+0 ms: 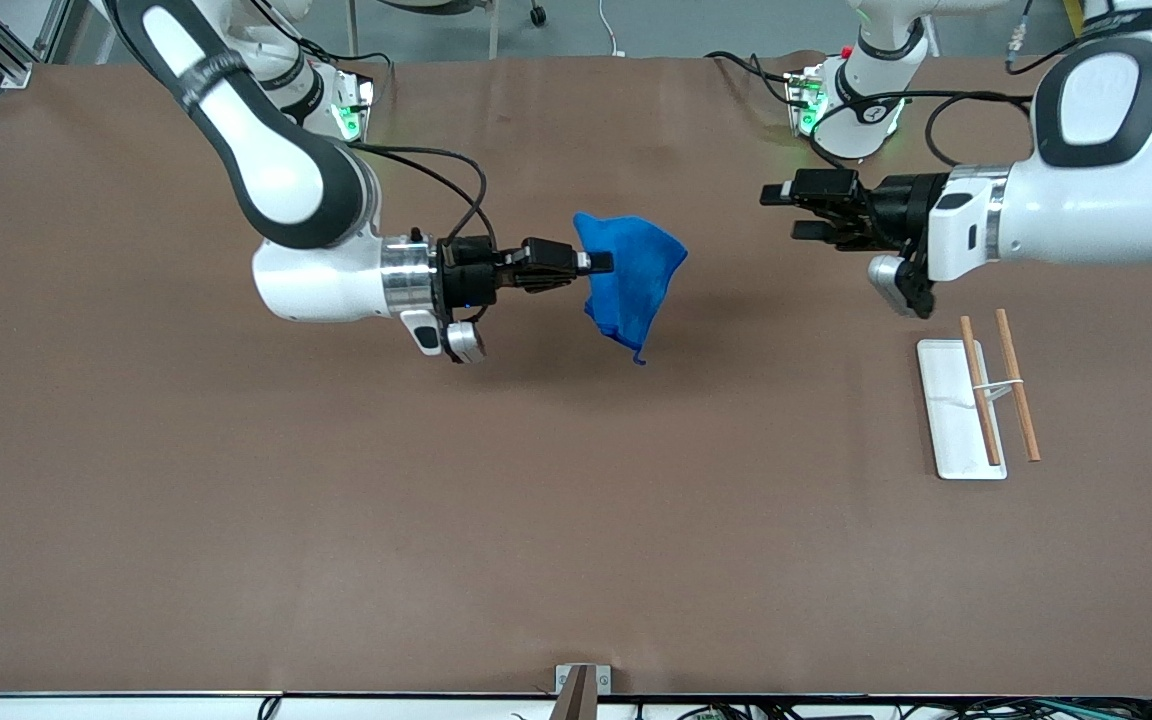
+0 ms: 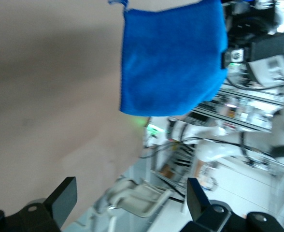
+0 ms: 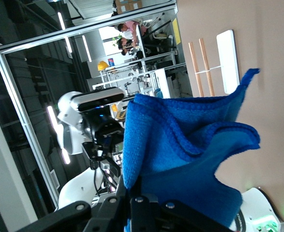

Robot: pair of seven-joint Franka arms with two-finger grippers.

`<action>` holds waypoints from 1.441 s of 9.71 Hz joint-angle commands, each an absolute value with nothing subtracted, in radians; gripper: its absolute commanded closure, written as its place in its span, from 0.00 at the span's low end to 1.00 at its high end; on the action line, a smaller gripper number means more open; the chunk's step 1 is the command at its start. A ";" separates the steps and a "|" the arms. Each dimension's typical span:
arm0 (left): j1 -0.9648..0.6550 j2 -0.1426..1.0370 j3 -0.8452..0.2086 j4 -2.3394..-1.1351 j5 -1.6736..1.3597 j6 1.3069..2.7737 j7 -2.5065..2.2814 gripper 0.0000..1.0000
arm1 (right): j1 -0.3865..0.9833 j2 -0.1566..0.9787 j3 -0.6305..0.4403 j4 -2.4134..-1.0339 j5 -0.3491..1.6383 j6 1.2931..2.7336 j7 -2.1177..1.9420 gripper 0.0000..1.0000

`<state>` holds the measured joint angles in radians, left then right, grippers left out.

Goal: Right arm passes towel to left arm to hang
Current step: 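Carry the towel with the right gripper while the left gripper reaches toward it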

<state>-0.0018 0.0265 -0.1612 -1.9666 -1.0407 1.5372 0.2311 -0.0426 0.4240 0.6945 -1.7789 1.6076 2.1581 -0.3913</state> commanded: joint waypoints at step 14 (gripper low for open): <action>-0.049 0.135 -0.231 -2.230 -1.667 1.702 0.486 0.46 | -0.063 0.428 0.792 -1.772 1.908 2.083 -0.523 1.00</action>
<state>-0.0492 0.1373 -0.2083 -2.2030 -1.6481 1.6504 0.4637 -0.0448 0.4353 0.7708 -1.7629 1.8691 2.0893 -0.5002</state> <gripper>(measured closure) 0.251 0.969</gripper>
